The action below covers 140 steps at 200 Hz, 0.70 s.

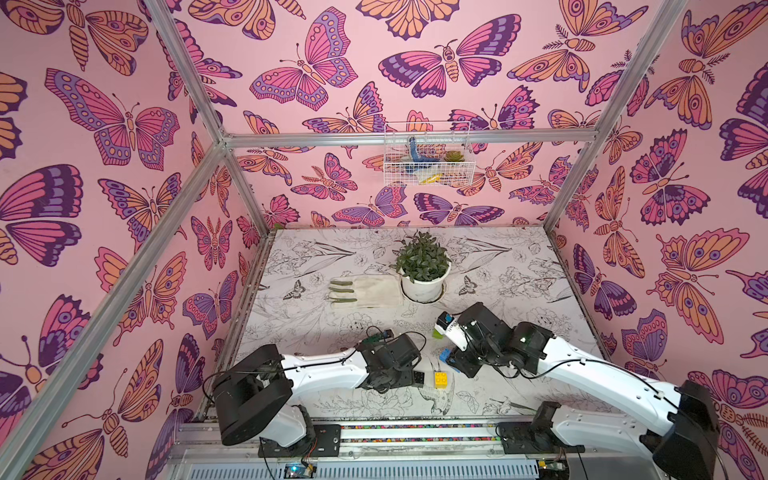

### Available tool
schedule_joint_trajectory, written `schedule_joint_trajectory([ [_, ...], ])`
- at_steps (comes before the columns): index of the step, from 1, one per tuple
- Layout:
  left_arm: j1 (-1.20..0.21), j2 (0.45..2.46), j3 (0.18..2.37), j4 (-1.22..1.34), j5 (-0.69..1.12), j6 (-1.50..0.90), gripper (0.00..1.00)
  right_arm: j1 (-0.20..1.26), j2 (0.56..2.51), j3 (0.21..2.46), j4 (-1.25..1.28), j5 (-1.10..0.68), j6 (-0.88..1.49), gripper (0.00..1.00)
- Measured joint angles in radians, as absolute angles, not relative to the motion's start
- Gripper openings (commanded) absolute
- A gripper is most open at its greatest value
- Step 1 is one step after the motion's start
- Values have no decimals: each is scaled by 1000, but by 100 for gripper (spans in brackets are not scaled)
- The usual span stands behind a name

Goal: Assemble a giraffe with lego
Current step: Adjust the lego brick at the center of the board.

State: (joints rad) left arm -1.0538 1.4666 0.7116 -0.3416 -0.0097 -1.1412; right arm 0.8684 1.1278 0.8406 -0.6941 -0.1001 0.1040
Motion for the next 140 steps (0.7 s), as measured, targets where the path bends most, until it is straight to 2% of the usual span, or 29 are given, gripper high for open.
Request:
schedule_joint_trajectory([
  [140,-1053,1439,690,-342,15,-1135,65,868,1151,848,-677,-125,75,16],
])
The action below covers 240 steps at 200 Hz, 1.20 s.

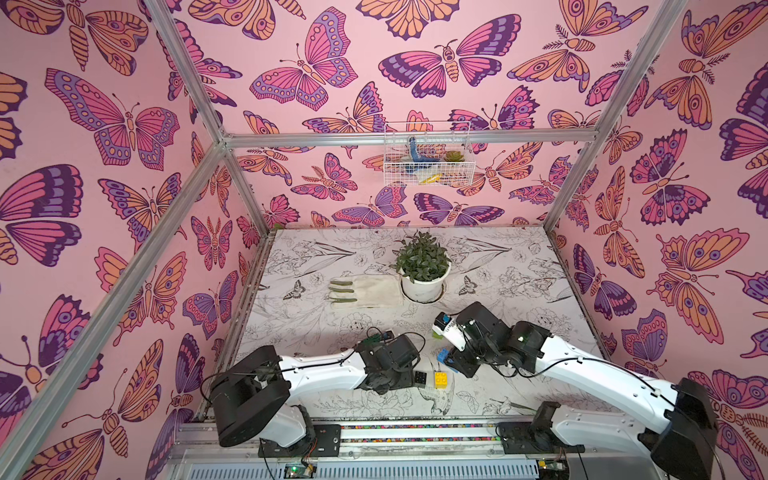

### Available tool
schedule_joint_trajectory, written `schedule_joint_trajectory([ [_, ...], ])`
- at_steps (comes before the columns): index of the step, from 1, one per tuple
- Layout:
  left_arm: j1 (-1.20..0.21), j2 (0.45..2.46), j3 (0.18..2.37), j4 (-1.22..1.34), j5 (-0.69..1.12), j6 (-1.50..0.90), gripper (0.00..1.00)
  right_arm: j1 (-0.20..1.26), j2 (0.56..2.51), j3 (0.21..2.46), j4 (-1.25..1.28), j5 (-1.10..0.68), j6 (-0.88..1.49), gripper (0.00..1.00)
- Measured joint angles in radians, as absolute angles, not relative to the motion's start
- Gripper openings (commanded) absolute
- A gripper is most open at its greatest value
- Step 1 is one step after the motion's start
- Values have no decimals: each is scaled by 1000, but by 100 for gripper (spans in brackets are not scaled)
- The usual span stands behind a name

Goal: Assemble a giraffe with lego
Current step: Adjust the lego brick at the center of the board.

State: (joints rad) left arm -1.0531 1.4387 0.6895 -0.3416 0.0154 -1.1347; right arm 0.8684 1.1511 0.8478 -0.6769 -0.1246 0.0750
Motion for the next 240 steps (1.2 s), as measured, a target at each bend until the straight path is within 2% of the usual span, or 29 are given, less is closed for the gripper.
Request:
schedule_joint_trajectory([
  [240,-1072,1429,685,-344,38,-1138,66,868,1165,864,-677,-123,51,16],
])
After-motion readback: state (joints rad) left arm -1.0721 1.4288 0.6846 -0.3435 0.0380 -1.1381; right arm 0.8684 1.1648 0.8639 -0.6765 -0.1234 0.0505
